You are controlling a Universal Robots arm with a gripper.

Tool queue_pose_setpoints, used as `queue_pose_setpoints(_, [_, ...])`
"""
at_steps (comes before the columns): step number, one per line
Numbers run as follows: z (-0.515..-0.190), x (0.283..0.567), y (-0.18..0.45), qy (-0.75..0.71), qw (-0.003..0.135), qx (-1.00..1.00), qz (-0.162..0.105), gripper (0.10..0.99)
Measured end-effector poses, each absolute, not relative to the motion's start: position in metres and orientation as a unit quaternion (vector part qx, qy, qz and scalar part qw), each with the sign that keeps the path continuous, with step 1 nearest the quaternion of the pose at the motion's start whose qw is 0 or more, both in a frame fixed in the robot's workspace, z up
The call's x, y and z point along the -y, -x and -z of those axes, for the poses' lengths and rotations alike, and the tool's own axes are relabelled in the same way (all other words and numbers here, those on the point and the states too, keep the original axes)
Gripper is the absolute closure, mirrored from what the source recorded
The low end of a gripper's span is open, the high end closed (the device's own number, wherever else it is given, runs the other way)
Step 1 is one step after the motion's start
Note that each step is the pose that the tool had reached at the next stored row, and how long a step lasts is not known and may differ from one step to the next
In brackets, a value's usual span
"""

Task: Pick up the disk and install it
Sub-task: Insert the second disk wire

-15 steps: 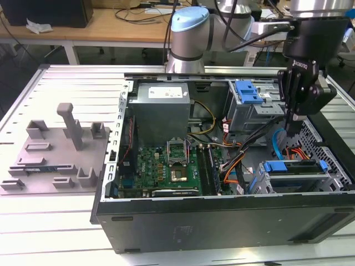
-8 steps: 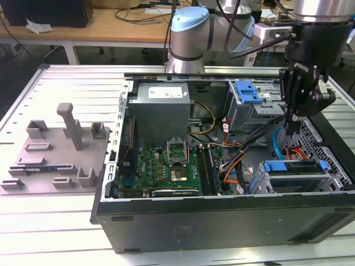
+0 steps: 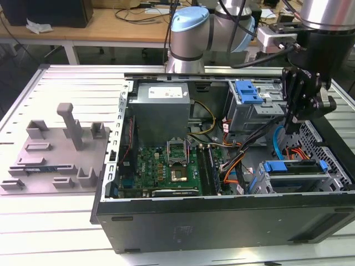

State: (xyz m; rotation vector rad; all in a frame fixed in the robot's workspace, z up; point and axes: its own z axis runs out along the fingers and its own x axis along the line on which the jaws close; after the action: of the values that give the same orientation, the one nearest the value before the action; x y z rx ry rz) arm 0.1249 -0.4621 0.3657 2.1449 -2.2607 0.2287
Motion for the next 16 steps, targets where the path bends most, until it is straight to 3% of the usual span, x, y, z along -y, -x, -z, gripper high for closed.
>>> queue_pose_setpoints(16, [-0.359,0.515,-0.125,-0.685,0.004,0.725,-0.065,0.925])
